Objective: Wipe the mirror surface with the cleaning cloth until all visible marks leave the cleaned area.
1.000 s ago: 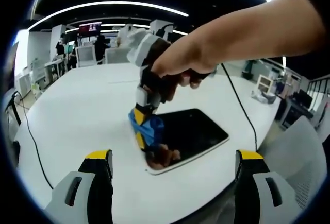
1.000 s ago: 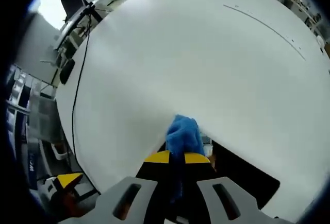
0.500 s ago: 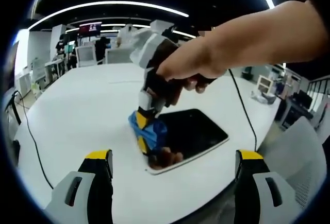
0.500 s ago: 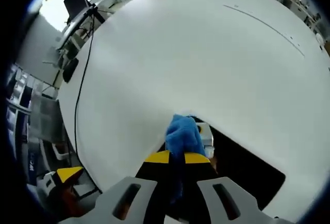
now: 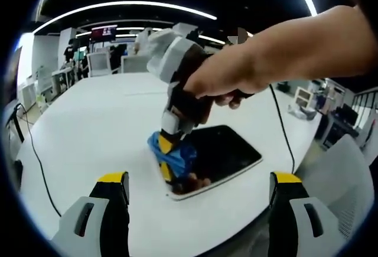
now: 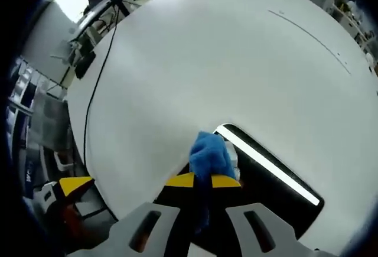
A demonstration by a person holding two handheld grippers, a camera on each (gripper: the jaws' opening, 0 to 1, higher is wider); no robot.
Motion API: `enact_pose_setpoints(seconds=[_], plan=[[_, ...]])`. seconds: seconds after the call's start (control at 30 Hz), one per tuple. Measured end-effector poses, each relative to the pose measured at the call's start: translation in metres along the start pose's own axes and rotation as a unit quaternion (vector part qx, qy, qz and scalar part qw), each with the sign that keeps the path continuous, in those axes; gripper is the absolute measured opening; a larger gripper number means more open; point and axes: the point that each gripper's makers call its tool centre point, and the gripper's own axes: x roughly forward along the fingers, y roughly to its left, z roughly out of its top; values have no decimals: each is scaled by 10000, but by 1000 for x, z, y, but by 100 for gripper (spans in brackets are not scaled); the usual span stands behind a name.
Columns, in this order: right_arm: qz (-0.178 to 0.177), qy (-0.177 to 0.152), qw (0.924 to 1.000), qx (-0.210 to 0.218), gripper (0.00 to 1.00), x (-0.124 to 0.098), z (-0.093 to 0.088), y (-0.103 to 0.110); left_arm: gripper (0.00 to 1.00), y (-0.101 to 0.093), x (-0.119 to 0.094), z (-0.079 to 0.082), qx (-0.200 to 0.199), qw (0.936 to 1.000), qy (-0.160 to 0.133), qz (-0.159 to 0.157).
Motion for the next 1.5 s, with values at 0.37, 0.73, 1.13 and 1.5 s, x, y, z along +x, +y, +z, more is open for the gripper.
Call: enact_pose_setpoints(seconds=[0.37, 0.73, 1.13, 1.5], plan=[[68, 12, 10000, -48, 2, 3, -1, 0, 99, -2, 0, 1, -44, 10000, -23, -44], [75, 12, 9999, -66, 2, -1, -5, 4, 99, -2, -1, 1, -31, 10000, 2, -49], [45, 39, 9999, -151, 1, -5, -7, 4, 99, -3, -1, 1, 84, 10000, 13, -25], [-1, 56, 9999, -154, 1, -15, -19, -2, 99, 4, -1, -2, 14, 9999, 88, 135]])
